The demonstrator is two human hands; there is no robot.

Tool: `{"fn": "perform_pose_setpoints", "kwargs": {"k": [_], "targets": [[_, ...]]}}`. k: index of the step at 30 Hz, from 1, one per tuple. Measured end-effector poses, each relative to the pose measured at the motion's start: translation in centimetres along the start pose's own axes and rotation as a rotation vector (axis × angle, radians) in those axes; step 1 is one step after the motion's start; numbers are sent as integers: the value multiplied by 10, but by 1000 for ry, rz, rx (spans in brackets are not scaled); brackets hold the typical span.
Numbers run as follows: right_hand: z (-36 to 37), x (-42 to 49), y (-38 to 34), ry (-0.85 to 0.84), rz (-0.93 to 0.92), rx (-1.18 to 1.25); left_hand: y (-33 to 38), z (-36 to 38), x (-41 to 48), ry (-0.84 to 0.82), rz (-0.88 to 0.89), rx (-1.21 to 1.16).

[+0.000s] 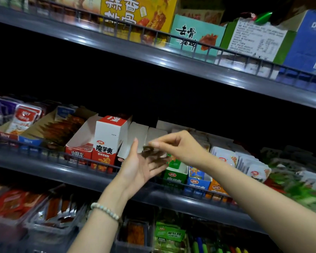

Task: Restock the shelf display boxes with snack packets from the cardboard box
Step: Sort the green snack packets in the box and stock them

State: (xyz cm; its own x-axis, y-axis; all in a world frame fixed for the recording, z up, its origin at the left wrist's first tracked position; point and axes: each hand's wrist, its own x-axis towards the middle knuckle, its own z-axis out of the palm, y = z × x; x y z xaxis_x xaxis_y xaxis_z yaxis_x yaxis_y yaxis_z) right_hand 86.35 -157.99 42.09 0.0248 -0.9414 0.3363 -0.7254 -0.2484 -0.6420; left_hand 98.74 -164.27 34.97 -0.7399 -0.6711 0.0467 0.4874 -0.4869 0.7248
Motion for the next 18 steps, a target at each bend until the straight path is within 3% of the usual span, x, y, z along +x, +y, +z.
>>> {"fn": "perform_pose_setpoints", "kwargs": {"k": [3,7,11,15,18], "targets": [[10,-15,8,0,83,106,1,0,-6,65,5,40],[6,-17,21,227,97,108,-3,-4,-8,189,50,357],[-4,-7,26,254,220,107,-3,-7,-7,182,163,613],[-18,6,30,274,274,65,-5,-12,0,160,284,627],[-30,15,30,170,342,192,-3,-9,5,124,322,554]]}}
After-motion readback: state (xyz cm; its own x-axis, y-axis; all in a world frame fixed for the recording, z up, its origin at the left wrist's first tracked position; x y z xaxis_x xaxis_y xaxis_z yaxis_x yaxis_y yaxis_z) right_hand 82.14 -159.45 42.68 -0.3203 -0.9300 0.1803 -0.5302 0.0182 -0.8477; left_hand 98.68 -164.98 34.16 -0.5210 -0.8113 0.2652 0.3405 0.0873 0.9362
